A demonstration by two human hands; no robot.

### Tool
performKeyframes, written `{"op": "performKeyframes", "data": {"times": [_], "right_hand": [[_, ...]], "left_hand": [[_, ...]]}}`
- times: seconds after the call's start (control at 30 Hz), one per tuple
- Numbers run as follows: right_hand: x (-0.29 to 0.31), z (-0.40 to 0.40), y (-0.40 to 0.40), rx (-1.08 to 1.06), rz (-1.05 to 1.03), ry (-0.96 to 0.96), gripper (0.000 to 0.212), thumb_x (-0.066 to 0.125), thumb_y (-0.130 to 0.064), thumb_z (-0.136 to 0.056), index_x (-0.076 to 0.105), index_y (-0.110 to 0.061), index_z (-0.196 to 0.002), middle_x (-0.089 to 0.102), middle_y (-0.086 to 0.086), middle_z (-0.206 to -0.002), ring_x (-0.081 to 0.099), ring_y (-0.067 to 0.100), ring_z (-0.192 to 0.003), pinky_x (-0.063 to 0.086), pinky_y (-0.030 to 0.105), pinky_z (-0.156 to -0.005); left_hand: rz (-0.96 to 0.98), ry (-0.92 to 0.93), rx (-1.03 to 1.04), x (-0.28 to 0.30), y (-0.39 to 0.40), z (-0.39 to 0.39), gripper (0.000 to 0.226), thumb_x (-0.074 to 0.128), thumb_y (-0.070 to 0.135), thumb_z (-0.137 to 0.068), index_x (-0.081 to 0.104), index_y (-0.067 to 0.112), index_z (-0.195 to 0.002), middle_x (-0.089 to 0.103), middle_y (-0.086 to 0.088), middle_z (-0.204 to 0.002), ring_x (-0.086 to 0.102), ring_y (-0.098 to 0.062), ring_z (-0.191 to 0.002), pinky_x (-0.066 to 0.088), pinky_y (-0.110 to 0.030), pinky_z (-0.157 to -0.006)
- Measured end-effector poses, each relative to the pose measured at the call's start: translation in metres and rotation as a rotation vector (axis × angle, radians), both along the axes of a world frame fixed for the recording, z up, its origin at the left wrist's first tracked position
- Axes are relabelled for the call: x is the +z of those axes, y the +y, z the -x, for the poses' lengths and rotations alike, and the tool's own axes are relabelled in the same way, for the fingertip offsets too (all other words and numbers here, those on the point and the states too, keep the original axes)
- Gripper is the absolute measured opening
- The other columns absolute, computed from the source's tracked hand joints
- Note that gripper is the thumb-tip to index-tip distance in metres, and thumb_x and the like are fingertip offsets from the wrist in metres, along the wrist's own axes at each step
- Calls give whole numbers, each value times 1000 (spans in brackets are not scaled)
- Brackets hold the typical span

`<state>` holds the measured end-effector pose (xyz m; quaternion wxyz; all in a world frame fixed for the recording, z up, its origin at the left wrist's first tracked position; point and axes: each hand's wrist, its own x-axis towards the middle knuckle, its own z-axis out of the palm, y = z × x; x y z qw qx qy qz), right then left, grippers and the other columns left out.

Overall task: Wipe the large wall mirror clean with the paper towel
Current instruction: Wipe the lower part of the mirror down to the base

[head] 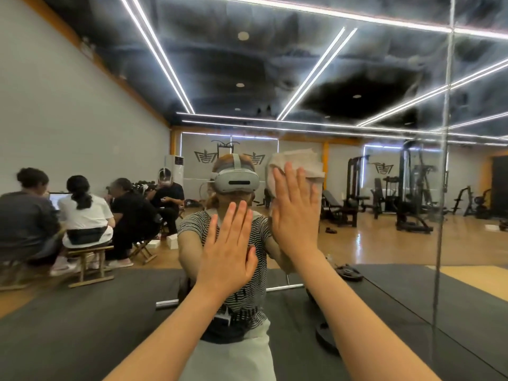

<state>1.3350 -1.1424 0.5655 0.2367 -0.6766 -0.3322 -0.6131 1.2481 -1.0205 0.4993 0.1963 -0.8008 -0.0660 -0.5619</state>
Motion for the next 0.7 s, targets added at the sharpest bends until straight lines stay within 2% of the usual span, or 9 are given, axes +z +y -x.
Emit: {"op": "performKeyframes", "data": {"times": [0.1, 0.2, 0.27, 0.33, 0.4, 0.47, 0.57, 0.63, 0.7], "right_hand": [[0, -4, -7, 11, 39, 0, 61, 32, -28, -96, 13, -17, -153, 24, 8, -158, 12, 22, -146, -1, 39, -119], [7, -4, -14, 3, 90, -17, 60, 34, -33, -95, 23, -16, -151, 27, 9, -155, 20, 25, -142, 10, 47, -116], [19, -6, -21, -13, 164, -47, 60, 37, -37, -92, 27, -15, -147, 27, 8, -148, 27, 28, -136, 15, 48, -113], [27, -9, -23, -21, 209, -71, 62, 37, -39, -92, 27, -13, -147, 26, 9, -149, 26, 28, -137, 15, 46, -113], [24, -5, -14, -6, 168, -24, 62, 34, -37, -96, 25, -10, -150, 26, 12, -156, 20, 25, -143, 16, 47, -114], [17, 3, 4, 13, 54, 42, 61, 28, -39, -99, 25, -9, -152, 25, 13, -158, 15, 23, -145, 10, 45, -115], [12, 22, 35, 13, -101, 176, 64, 20, -43, -99, 13, -13, -155, 12, 8, -162, 4, 19, -149, 6, 47, -117], [11, 38, 58, 14, -117, 175, 63, 20, -41, -99, 7, -15, -155, 8, 7, -162, -1, 16, -148, 0, 47, -117], [6, 55, 83, 14, -67, 98, 62, 27, -36, -99, 10, -14, -154, 14, 9, -161, 6, 20, -148, -3, 47, -115]], "left_hand": [[8, 22, -61, 3, -2, 6, 71, 38, 35, -88, 20, 7, -151, 16, -11, -160, 10, -23, -149, 8, -44, -119], [-12, 30, -127, 7, 4, 27, 68, 39, 33, -87, 26, 7, -148, 26, -13, -157, 16, -24, -146, 7, -42, -119], [-20, 6, -109, 9, 26, 50, 68, 39, 31, -85, 26, 6, -148, 27, -14, -156, 9, -21, -148, 0, -40, -121], [3, -28, -25, 12, 63, 73, 70, 38, 31, -84, 24, 5, -148, 25, -15, -155, -6, -16, -149, -6, -37, -121], [67, -55, 45, 14, 100, 90, 70, 36, 31, -85, 22, 3, -148, 24, -18, -155, -10, -14, -149, -6, -39, -120], [95, -90, 68, 13, 122, 97, 70, 35, 32, -87, 19, 3, -149, 19, -16, -157, -8, -16, -149, -2, -43, -119], [44, -133, 42, 7, 130, 93, 70, 34, 32, -88, 17, 4, -149, 15, -11, -158, -4, -17, -150, 2, -45, -119], [30, -147, 39, 7, 131, 92, 69, 35, 33, -88, 20, 4, -149, 21, -13, -157, -3, -17, -150, 1, -43, -120], [39, -146, 40, 7, 132, 93, 69, 35, 33, -88, 21, 5, -149, 24, -14, -156, -3, -16, -150, 2, -44, -120]]}}
